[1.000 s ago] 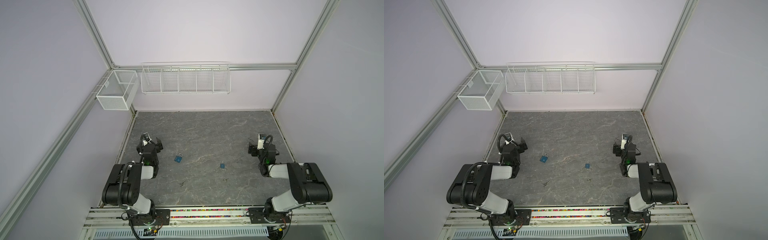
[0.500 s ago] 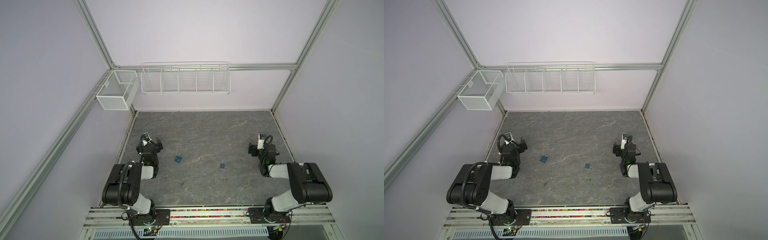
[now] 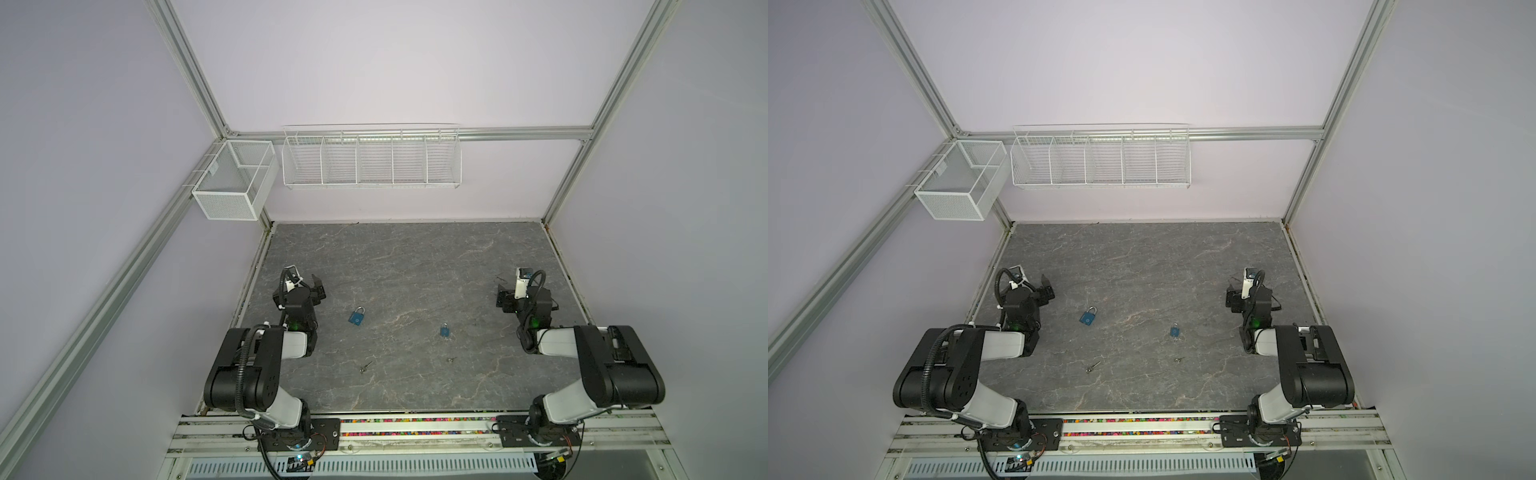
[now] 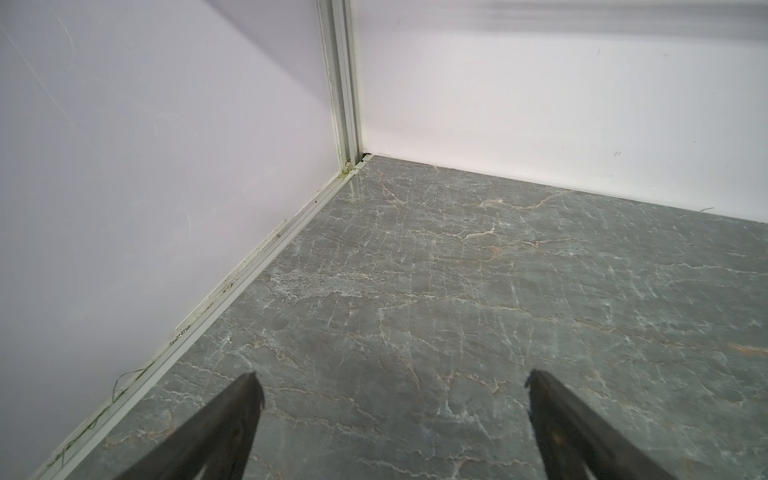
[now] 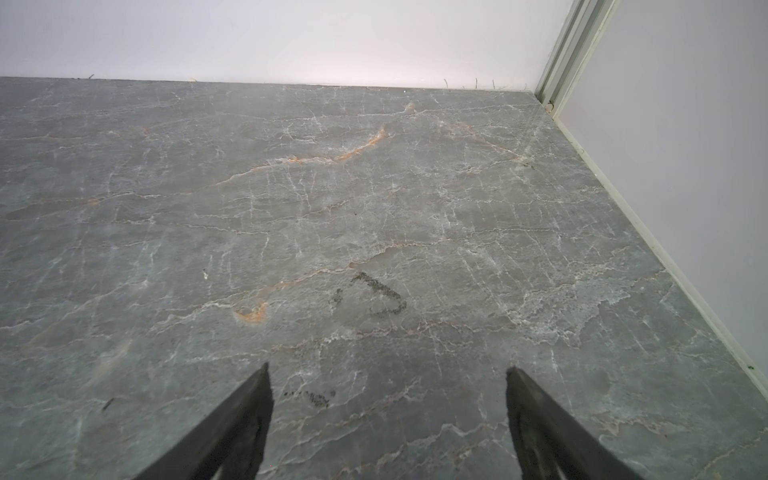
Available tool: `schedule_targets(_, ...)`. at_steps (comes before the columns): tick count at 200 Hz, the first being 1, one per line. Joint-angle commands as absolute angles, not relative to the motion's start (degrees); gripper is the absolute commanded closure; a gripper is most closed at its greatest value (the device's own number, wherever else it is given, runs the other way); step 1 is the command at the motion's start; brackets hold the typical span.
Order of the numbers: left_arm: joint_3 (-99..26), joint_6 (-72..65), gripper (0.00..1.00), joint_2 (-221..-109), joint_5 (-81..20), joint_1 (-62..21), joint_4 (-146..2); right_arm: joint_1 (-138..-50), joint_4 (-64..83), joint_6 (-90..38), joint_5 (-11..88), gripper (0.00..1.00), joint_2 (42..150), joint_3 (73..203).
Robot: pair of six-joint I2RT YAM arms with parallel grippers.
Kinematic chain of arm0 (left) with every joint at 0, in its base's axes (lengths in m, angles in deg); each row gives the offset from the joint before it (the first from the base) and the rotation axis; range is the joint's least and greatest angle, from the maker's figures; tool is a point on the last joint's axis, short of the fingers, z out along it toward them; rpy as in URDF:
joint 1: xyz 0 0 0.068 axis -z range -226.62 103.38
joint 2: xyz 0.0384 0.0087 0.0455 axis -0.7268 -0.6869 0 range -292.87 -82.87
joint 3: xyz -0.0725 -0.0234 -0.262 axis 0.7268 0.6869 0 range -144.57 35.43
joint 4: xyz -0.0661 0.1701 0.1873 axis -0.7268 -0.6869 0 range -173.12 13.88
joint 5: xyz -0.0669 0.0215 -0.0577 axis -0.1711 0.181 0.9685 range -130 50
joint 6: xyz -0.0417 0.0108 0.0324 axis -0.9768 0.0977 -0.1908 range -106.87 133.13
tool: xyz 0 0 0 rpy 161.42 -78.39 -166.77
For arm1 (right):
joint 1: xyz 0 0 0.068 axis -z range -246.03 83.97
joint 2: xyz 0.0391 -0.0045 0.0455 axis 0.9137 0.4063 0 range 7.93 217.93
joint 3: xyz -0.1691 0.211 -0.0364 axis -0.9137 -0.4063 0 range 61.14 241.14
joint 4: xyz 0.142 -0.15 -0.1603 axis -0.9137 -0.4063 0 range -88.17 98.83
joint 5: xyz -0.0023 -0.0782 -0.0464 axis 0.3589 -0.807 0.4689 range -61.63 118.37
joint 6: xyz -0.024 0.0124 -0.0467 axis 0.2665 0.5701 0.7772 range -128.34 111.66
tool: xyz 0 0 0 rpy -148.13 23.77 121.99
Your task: Unlock with the key
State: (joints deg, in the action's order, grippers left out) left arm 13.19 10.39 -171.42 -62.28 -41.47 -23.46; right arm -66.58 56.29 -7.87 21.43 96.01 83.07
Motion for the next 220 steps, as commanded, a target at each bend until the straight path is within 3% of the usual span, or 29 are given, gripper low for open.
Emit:
schedule_targets(1, 13.7, 10.7, 0.01, -172.0, -63.0, -41.8, -22.0, -66.3, 57.6, -6.7, 22.1, 0.12, 95.4, 83.6)
schedule_targets(155, 14.0, 10.7, 0.01, -171.6, -62.8, -41.8, -21.7, -66.4, 58.0, -6.6, 22.3, 0.11, 95.2, 83.1)
schedule_targets(220, 15.1, 10.3, 0.01, -156.9, -61.7, -41.8, -32.4, -66.4, 49.0, -5.2, 26.7, 0.12, 87.9, 84.9)
